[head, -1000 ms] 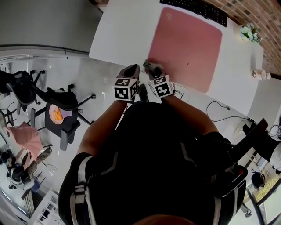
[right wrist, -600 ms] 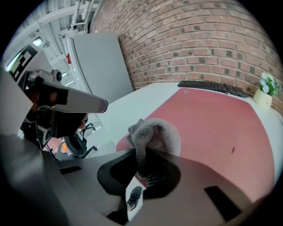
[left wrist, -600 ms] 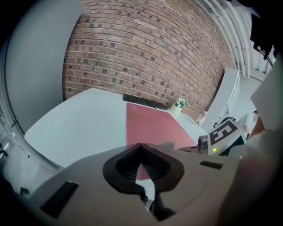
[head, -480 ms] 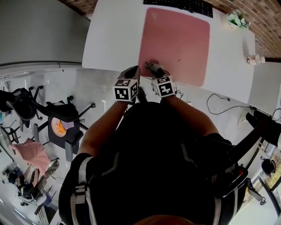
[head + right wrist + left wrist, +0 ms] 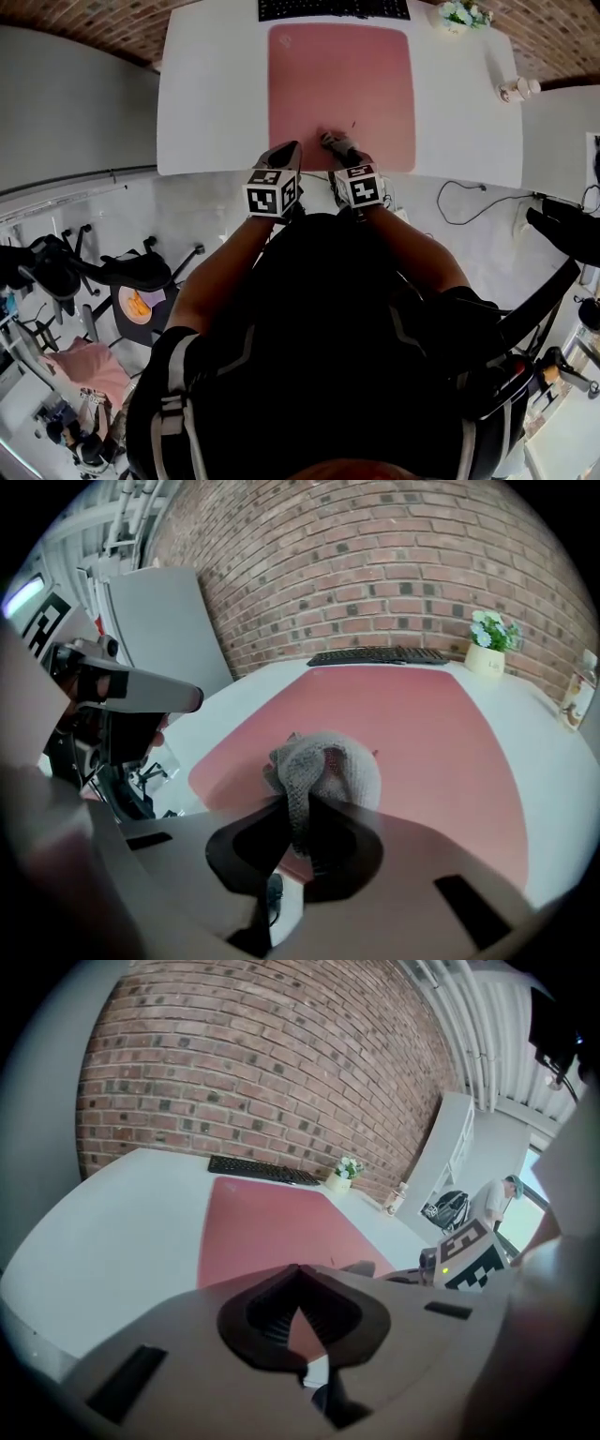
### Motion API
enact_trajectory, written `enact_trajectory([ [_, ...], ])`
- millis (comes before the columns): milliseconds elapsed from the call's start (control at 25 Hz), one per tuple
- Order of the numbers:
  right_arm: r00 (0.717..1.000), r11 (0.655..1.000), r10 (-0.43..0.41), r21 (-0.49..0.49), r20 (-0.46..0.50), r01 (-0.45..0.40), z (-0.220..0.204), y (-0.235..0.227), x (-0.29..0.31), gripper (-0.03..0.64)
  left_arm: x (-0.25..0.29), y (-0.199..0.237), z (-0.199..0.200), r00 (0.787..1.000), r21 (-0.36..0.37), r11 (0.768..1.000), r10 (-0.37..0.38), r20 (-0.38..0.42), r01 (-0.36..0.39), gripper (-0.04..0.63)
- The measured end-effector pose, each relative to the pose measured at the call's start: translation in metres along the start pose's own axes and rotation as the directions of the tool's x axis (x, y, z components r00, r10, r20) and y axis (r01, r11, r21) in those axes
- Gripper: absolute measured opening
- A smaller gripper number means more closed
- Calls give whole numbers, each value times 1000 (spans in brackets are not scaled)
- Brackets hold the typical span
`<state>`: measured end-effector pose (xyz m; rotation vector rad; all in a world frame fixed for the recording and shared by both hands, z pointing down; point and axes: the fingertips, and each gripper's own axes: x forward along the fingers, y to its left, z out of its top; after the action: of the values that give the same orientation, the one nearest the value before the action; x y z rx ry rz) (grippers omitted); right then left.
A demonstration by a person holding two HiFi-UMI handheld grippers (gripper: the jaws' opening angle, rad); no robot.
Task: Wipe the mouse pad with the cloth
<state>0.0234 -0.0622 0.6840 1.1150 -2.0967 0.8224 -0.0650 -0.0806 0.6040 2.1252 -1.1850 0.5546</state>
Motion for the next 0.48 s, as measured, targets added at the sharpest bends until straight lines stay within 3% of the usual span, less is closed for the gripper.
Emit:
enact_trajectory([
  [480,995,988,-99,123,15,96,-24,-70,-42,31,26,-39,13,996,69,993,-91,-17,92,0],
])
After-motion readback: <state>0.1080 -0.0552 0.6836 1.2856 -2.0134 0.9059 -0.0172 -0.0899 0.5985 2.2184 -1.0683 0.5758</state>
